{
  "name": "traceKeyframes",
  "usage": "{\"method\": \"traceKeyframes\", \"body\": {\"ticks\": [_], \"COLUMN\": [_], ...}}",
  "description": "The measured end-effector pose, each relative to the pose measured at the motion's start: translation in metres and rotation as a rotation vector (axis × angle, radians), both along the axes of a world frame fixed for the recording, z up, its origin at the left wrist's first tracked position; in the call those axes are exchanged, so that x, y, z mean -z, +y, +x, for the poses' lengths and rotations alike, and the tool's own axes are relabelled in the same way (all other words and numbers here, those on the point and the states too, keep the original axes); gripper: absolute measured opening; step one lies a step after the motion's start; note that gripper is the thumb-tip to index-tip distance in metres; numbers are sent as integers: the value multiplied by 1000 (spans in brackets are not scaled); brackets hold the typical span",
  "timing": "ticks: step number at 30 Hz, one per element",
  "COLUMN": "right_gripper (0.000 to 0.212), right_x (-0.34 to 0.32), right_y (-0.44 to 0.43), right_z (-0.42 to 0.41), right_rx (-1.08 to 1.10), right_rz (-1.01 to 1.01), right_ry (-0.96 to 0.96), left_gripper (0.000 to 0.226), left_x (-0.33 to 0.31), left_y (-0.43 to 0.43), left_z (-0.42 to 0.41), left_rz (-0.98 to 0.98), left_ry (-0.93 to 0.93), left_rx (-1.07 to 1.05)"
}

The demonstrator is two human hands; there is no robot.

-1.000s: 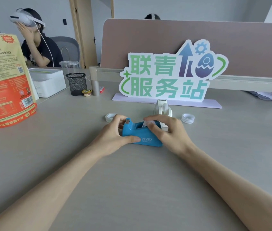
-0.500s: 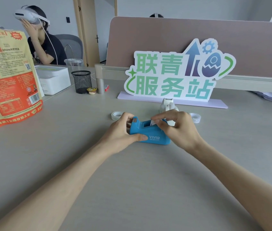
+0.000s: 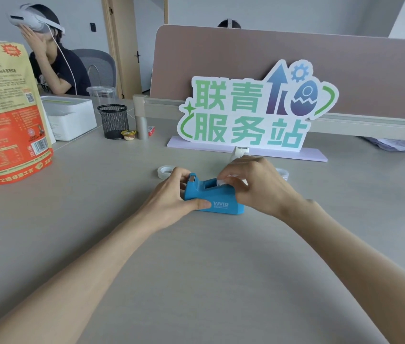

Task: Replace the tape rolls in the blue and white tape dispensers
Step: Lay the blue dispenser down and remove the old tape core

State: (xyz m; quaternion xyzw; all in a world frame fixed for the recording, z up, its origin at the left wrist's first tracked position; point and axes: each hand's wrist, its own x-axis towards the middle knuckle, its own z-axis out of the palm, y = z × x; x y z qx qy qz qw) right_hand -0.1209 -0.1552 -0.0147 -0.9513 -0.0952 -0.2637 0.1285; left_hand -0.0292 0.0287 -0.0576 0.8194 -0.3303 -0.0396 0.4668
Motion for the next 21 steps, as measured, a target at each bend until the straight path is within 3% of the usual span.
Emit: {"method": "traceKeyframes", "body": {"ticks": [5,9,12,15,17,21], "right_gripper": [32,23,16,5,10,21], "right_x": [11,24,37,40,40,37], "right_y": [6,21,21,19,18,18], "right_z": [-8,-20,-34,-39,-39,-39], "right_rx": [66,93,82,66,61,15], "right_rz": [509,788,856,1041,1183,1265], "right_ry": [-213,-215,-69,107,152,168], "left_gripper": [55,58,72,89,74,41], "left_x": [2,5,9,10,9,7], "left_y": [-6,-15,-15,-2,3,-6], "left_z": [0,4,0,-8,-15,-27], "left_rz": [-17,35,99,46,64,76], "left_ry": [14,-31,-259,-651,-783,-717], "left_rx": [-23,-73,-124,-47,63,148]}}
